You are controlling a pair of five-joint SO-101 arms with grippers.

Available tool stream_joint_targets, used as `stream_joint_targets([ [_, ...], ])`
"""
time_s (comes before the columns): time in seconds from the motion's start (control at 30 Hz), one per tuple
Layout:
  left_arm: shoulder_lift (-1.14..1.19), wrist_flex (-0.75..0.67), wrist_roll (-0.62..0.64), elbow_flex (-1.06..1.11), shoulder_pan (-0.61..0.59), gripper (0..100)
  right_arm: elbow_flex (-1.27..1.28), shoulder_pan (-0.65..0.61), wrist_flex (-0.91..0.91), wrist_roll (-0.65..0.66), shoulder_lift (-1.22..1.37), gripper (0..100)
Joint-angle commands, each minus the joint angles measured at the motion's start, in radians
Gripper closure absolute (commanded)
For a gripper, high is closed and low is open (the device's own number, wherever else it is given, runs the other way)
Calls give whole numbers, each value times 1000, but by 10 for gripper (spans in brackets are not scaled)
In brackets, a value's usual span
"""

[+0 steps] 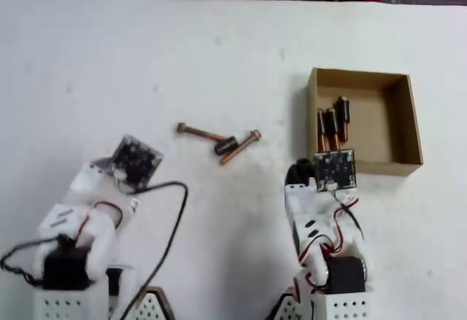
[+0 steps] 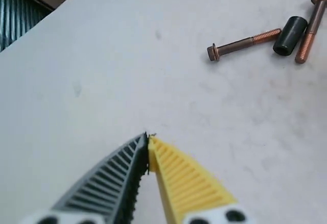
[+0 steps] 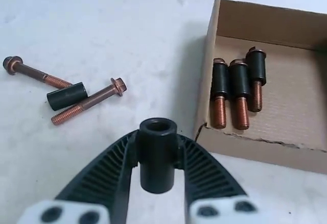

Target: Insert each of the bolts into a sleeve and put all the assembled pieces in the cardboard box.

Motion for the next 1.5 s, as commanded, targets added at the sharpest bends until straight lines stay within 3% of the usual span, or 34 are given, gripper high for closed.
stream_joint_targets([
  [0.0,214,-17,-52,-158,97,977,-12,18,-15,-9,-13,981],
  [0.53,696,-23,-57,-404,351,972,17,27,-42,-8,-13,981],
  [0.77,937,-28,-57,-503,406,855,17,27,-42,-6,-13,981],
  [1.1,1136,-212,-55,-542,490,850,18,54,-44,-6,-13,981],
  [1.47,1277,-367,-54,-545,503,849,18,53,-44,-6,-13,981],
])
